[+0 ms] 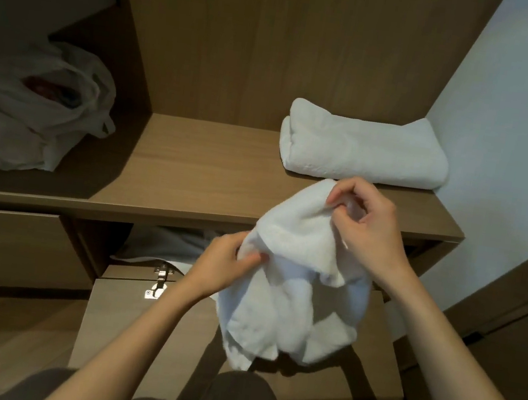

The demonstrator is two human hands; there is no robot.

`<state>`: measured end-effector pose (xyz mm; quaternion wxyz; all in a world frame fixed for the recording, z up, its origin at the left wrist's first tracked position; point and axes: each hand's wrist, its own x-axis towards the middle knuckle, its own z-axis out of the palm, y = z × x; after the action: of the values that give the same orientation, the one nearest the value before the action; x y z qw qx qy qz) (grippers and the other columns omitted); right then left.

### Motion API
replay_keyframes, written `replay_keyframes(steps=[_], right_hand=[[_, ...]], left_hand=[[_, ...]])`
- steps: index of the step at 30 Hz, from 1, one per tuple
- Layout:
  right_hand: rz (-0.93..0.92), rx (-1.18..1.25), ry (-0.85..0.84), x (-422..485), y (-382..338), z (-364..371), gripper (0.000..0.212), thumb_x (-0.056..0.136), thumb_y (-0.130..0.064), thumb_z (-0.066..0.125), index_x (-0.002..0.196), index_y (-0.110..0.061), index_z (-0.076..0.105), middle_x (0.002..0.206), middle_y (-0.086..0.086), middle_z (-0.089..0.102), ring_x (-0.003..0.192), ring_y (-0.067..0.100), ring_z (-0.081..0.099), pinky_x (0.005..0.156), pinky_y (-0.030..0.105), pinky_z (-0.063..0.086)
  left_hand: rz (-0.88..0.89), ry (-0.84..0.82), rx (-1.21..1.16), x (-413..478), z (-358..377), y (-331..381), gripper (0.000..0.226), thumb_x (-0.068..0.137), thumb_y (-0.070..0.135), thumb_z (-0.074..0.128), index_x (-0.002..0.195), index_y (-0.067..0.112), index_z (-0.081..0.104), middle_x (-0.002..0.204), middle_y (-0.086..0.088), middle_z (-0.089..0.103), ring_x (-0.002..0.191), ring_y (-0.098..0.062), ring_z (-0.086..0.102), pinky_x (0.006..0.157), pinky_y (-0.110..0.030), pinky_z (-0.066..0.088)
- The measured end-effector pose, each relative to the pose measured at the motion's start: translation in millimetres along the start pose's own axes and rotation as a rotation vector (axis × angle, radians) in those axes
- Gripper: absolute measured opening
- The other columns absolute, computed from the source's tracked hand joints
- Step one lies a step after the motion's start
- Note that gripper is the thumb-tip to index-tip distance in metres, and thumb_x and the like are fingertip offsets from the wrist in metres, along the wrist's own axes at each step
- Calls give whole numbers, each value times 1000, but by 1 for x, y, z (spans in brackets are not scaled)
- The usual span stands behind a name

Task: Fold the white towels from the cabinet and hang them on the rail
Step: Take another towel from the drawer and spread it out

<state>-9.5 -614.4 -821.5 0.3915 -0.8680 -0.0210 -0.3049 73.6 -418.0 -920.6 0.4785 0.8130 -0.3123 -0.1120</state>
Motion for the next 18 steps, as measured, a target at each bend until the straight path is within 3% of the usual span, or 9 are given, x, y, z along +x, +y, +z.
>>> replay_keyframes(steps=[4, 7, 10, 14, 18], right_hand=[[87, -139, 16, -3, 23, -7, 30, 78, 12, 51, 85, -15, 63, 93, -6, 58, 93, 7, 54, 76, 9, 36], [152, -237, -61, -11, 36, 0, 29, 87, 5, 55, 98, -19, 66, 113, -6, 55, 111, 8, 49, 90, 9, 34], [153, -315, -149, -19, 29, 18, 29, 92, -12, 60, 119, -23, 63, 129, -8, 45, 119, 1, 32, 90, 1, 27], [127, -121, -340, -32, 0, 52, 26, 90, -27, 62, 115, -33, 57, 114, -18, 47, 107, -3, 48, 87, 21, 46], [248, 154, -449, -37, -10, 75, 38, 86, -32, 66, 121, -27, 50, 117, -16, 56, 107, -2, 56, 90, 23, 50]], left_hand=[[-30, 303, -134, 4, -21, 13, 13, 90, 17, 63, 78, 21, 65, 70, 11, 64, 63, 7, 51, 61, -18, 39], [-26, 366, -239, -1, -42, 33, 13, 89, 7, 61, 85, 14, 70, 77, 7, 68, 69, 2, 56, 62, -11, 41], [-29, 391, -240, -7, -49, 40, 13, 89, 6, 59, 90, 11, 71, 84, 3, 69, 72, 4, 58, 64, -8, 43], [-48, 406, -319, -5, -48, 48, 12, 88, 8, 61, 90, 13, 71, 84, 5, 70, 73, 5, 59, 64, -9, 45], [-64, 348, -379, 1, -51, 52, 12, 88, 10, 62, 92, 16, 71, 84, 7, 69, 74, 3, 61, 63, -9, 44]])
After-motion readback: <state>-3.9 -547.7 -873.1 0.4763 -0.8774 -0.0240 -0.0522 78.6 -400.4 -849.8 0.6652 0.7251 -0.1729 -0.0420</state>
